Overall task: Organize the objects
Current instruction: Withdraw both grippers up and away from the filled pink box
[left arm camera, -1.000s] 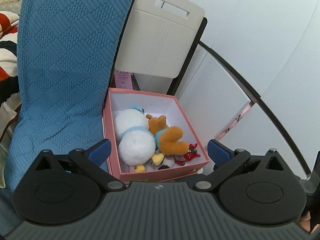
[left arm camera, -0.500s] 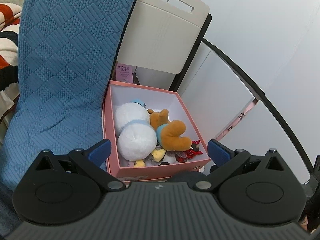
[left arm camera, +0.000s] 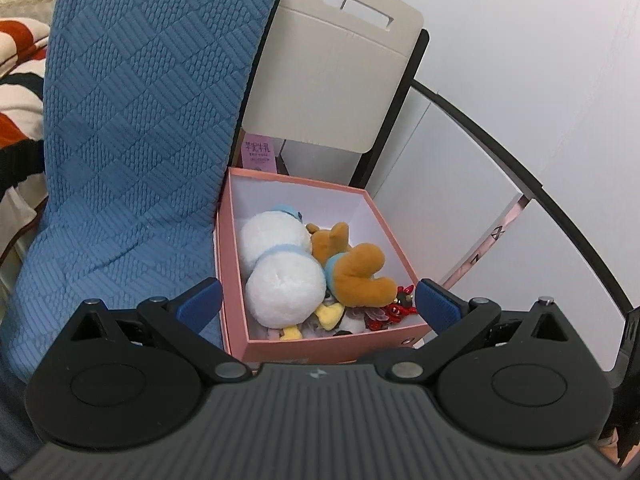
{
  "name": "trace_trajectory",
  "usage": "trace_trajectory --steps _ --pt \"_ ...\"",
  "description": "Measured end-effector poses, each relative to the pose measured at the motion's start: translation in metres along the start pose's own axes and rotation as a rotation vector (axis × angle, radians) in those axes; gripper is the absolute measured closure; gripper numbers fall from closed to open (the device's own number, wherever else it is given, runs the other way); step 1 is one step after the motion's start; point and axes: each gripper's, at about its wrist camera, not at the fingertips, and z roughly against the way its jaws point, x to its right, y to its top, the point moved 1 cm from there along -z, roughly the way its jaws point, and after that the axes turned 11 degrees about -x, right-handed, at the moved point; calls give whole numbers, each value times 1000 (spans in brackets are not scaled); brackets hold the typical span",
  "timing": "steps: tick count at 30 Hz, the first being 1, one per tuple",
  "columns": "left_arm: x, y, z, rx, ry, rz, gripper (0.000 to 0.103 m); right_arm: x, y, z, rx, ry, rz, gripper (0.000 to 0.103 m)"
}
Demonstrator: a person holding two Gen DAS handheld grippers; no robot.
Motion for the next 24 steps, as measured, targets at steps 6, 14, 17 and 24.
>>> trace_trajectory --steps 6,14,17,24 --pt "-3 -4 0 -2 -1 0 0 -2 -1 1 11 -7 -8 0" --pt "-6 -5 0 -6 -8 3 0 -2 -2 -2 -2 -7 -10 0" --pt "-5 -6 -1 -5 -5 1 0 -2 -2 -3 -4 -4 -12 0" --pt "-7 -7 -3 -4 1 5 0 -2 -1 -1 4 -14 -2 0"
